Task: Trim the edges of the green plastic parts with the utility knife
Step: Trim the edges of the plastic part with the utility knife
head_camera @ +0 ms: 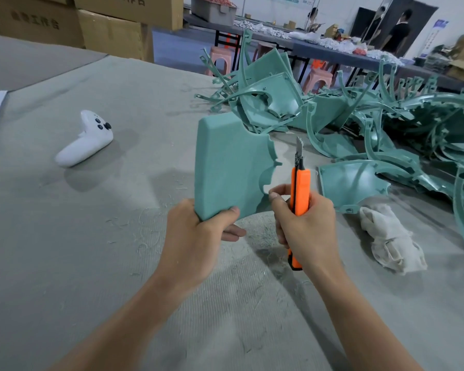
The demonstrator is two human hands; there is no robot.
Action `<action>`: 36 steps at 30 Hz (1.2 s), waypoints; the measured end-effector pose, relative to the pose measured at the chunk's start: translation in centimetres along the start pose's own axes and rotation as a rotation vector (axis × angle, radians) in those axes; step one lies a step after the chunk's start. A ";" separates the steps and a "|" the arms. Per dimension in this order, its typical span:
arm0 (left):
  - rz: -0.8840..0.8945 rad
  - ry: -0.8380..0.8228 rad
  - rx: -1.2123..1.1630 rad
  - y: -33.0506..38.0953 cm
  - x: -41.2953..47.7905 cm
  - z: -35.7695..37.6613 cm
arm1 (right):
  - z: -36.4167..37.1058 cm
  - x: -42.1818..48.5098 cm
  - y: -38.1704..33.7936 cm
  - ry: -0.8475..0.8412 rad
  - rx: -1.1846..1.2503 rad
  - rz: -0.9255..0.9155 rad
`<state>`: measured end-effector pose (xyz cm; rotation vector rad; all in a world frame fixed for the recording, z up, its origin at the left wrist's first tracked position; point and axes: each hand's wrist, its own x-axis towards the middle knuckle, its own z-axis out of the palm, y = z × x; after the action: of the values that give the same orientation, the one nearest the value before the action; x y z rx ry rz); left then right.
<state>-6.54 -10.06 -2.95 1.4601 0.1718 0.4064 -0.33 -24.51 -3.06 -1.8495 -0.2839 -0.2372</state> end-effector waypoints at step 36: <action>-0.043 -0.088 -0.073 0.4 0.2 -0.2 | 0.2 -0.4 -0.4 -0.097 0.249 0.164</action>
<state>-6.46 -9.78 -2.59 1.3969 0.1161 0.3095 -0.84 -24.22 -2.87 -1.6288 -0.2158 0.0019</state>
